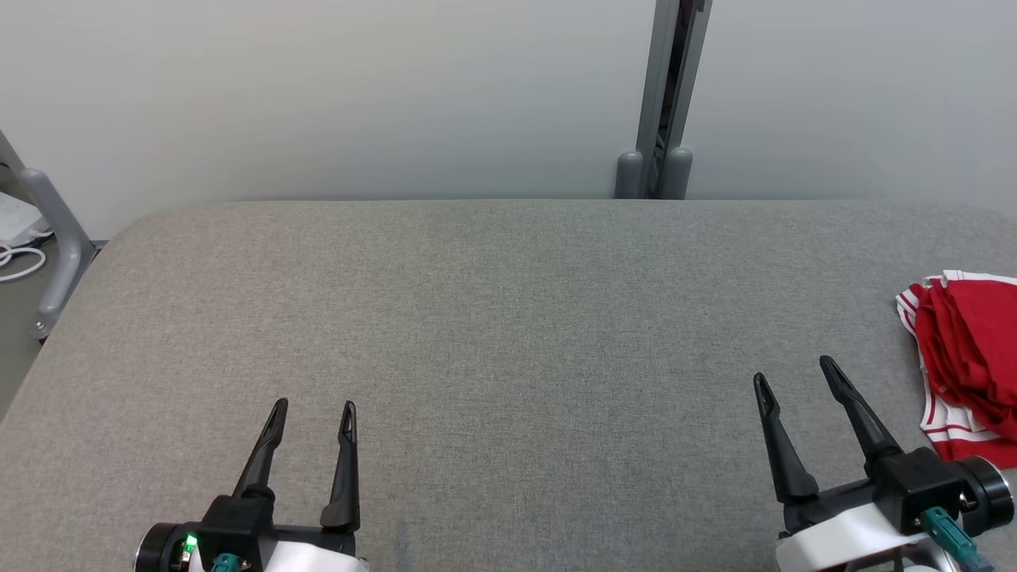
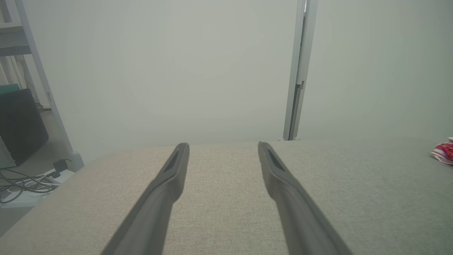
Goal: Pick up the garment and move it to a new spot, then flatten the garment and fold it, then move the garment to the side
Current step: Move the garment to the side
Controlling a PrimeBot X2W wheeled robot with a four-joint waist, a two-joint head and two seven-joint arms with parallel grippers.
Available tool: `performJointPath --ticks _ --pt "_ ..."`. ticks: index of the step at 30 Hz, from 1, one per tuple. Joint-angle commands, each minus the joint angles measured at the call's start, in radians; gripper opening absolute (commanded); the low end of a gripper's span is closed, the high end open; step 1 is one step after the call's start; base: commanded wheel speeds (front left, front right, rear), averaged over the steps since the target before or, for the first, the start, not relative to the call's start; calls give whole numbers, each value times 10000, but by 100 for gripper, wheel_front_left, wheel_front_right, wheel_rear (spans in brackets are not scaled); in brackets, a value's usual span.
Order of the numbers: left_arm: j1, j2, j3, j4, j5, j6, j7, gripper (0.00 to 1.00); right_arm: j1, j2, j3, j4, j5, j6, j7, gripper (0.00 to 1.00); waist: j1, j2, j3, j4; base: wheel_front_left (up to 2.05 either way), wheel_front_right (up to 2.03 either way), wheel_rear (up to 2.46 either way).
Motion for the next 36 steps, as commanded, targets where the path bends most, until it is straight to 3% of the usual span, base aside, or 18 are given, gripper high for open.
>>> performJointPath --ticks 1,36 --pt "14 42 59 15 -75 -77 0 100 58 -28 -10 -54 65 -9 -51 100 0 0 13 -11 0 0 0" --pt "57 42 266 88 -1533 -616 0 100 48 -25 64 -133 279 -9 -52 100 0 0 150 13 0 0 0"
